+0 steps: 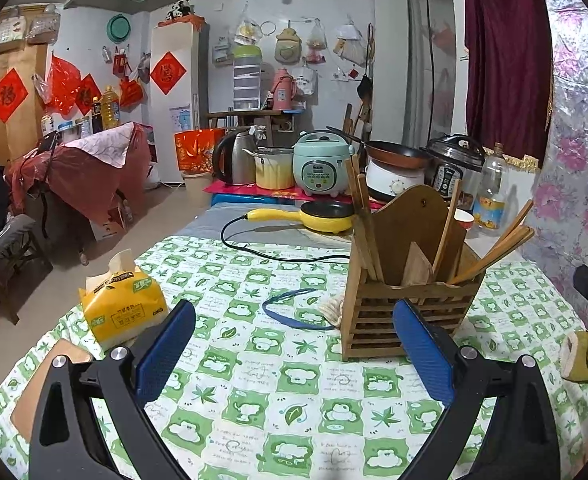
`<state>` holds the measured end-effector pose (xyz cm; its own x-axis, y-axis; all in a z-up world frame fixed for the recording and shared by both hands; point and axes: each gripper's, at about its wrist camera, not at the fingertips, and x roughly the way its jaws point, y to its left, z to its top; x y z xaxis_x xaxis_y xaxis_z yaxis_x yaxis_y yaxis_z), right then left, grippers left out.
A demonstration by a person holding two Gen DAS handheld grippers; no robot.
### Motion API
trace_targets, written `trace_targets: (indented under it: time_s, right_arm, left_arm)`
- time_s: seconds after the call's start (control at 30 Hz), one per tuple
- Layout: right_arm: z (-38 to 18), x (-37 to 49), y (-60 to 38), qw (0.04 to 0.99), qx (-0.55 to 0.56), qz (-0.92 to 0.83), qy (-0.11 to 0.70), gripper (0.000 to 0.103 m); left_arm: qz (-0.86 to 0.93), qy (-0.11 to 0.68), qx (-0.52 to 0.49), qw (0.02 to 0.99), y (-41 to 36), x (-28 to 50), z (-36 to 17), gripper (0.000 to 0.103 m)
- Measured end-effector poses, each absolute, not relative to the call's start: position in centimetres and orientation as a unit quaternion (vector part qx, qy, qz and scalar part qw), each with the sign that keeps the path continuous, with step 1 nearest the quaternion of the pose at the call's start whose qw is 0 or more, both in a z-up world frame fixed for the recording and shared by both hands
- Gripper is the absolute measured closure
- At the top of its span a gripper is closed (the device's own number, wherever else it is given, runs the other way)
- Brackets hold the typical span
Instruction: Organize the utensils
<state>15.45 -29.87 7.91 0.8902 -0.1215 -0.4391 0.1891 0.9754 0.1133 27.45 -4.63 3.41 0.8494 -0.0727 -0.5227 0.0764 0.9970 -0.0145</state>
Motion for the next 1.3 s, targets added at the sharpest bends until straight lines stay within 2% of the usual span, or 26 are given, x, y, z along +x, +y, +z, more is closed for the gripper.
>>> trace_targets:
  time_s: [0.4, 0.6, 0.83, 0.97, 1.3]
  right_arm:
    - [6.8, 14.8, -28.4, 0.97, 0.06, -0.073, 0.224, 0.033]
    - [6.4, 14.6, -28.1, 0.97, 0.052, -0.086, 0.22, 0.029]
    - [6.2, 14.7, -28.5, 0.968, 0.076, -0.079, 0.227, 0.026]
    - [6.2, 14.6, -28.3, 0.969, 0.073, -0.076, 0.225, 0.021]
    - [6.1, 14.6, -28.1, 0.968, 0.069, -0.075, 0.23, 0.021]
  left_arm:
    - [-0.022, 0.249, 0.047, 0.967, -6.1, 26.2, 3.4, 0.006]
    - [-0.022, 0.255, 0.051, 0.965, -6.0, 26.1, 2.9, 0.006]
    - [-0.031, 0.256, 0.064, 0.964, -6.2, 25.6, 2.3, 0.006]
    - [-0.036, 0.25, 0.064, 0.965, -6.2, 25.3, 2.5, 0.006]
    - [-0.037, 0.25, 0.063, 0.965, -6.2, 25.2, 2.6, 0.006]
